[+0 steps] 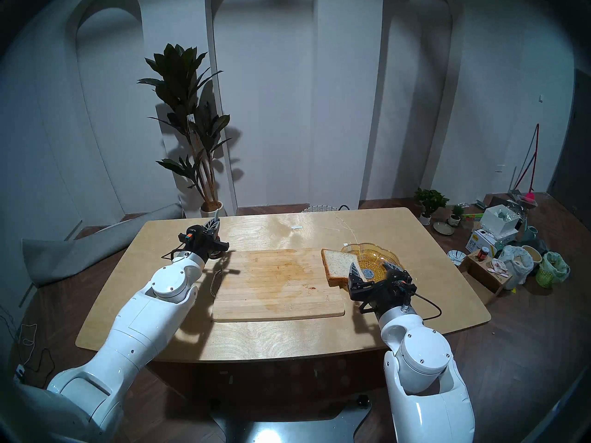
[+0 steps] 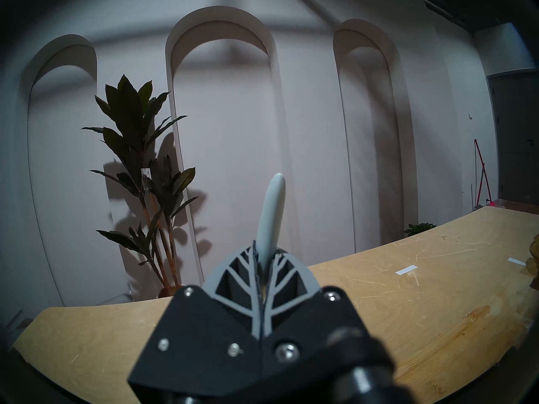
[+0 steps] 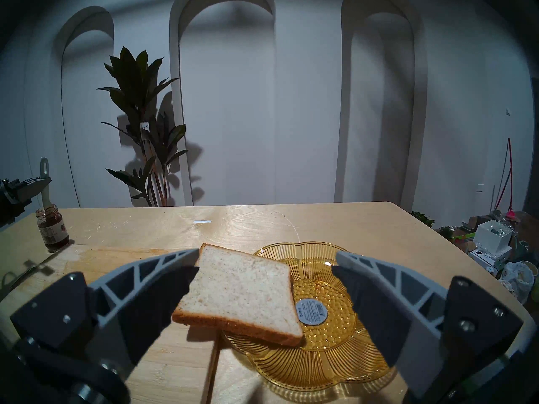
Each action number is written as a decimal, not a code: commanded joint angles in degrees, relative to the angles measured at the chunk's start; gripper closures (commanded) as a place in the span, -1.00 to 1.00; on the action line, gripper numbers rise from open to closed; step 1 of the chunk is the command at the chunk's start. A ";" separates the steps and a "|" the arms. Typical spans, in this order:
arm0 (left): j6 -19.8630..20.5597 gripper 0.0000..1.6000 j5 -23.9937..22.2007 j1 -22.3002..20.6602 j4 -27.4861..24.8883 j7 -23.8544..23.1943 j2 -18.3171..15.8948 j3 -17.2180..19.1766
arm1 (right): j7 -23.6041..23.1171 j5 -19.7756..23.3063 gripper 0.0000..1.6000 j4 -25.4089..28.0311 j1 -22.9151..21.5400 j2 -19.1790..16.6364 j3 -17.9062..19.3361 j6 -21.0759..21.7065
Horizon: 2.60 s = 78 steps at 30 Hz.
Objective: Spread jam over the slice of bread with the knife
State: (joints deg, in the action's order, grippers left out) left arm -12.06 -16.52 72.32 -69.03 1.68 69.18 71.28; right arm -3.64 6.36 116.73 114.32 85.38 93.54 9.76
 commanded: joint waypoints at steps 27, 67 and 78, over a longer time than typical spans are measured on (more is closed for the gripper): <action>-1.80 1.00 7.33 -0.39 0.88 5.01 -1.35 -2.31 | 0.94 0.52 -1.00 2.96 -0.46 0.16 -1.92 1.13; -1.15 1.00 13.60 -1.21 0.00 10.81 -2.19 -5.31 | -0.46 2.27 -1.00 1.37 -0.34 -0.05 -1.46 -0.31; -0.39 1.00 20.71 -2.50 1.65 14.56 -2.54 -8.42 | -1.31 3.11 -1.00 0.15 -0.54 0.04 -0.80 -1.09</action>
State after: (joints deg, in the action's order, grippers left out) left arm -12.89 0.44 71.79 -67.38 14.07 66.55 63.97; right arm -4.62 9.13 116.45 114.21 85.44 92.42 9.94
